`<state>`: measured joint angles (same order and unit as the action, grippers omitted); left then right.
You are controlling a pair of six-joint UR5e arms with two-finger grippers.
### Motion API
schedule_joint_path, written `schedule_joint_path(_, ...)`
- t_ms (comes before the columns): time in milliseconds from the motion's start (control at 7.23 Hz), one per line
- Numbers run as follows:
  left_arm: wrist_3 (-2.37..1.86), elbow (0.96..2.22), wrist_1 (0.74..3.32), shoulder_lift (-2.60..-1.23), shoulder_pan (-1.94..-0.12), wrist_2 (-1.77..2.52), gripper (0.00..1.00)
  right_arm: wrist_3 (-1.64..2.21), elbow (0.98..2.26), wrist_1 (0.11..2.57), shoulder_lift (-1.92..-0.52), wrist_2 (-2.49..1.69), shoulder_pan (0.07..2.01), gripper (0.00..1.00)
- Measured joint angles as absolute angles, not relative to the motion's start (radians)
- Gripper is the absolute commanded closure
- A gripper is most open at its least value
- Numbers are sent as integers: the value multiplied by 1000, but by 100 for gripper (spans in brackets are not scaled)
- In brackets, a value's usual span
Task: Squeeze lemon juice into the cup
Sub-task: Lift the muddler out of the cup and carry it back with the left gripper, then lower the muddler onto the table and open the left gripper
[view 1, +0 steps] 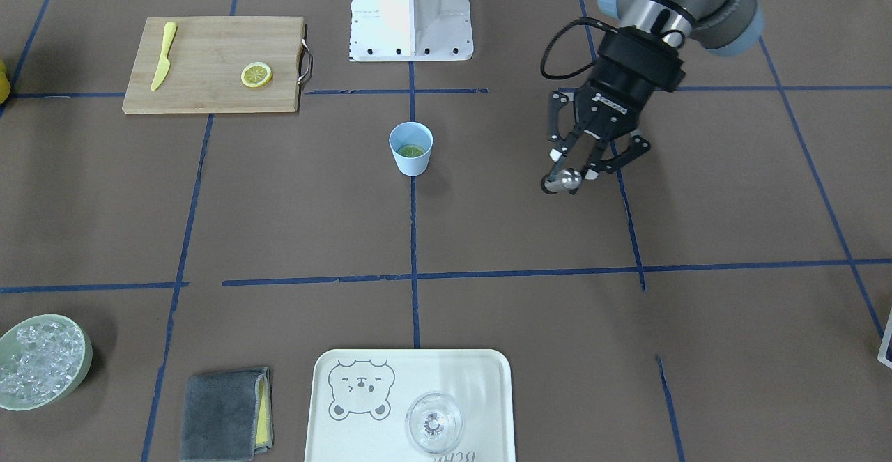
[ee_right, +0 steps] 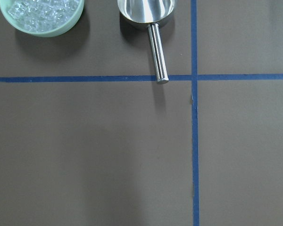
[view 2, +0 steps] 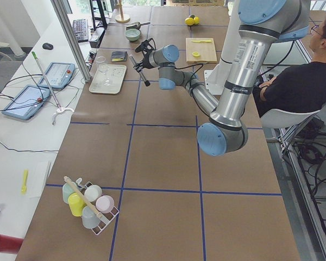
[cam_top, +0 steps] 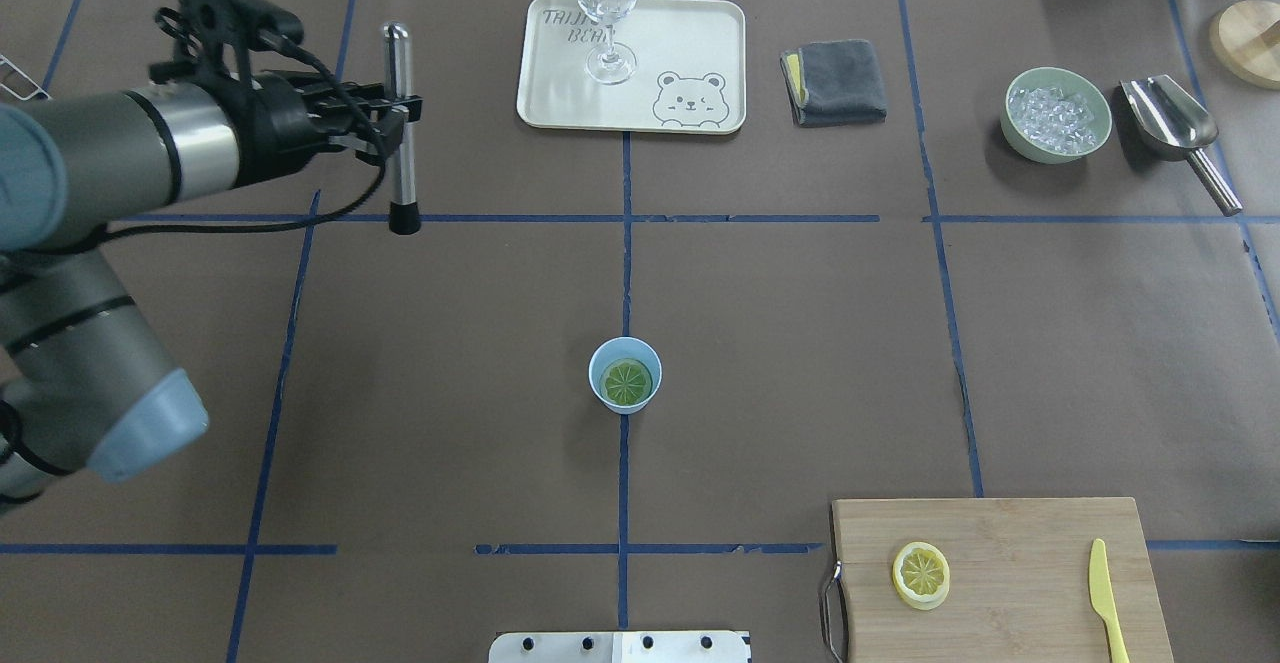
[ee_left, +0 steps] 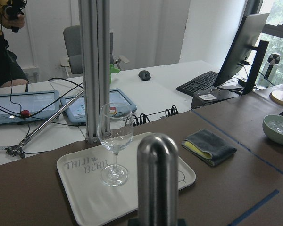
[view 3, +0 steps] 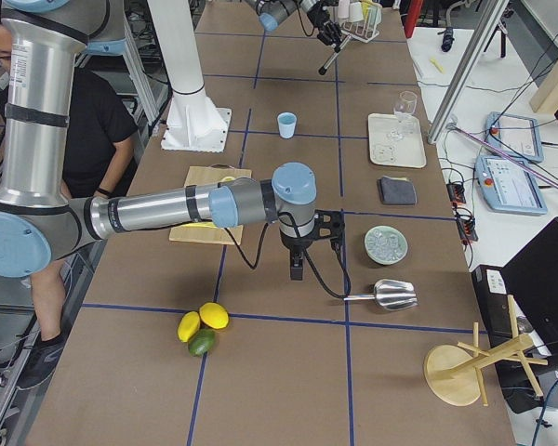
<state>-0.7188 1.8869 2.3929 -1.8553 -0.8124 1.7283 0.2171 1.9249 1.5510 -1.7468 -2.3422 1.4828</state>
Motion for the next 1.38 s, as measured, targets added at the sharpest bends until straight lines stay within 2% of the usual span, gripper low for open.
schedule_joint_path(277,-717,1878,2371,-1716,-977,2018,100,141,1881,1551,-1745,-2340,1515,0)
schedule_joint_path(554,-692,1877,2319,-1630,-1059,2160,100,64,1845,1551,-1746,-2340,1550,0)
schedule_joint_path(1107,-397,1879,1800,-1622,-1141,2201,100,43,1834,1551,-1750,-2345,1568,0)
schedule_joint_path(1384,-356,1823,1576,-1653,-1139,2220,100,42,1837,1548,-1748,-2344,1569,0)
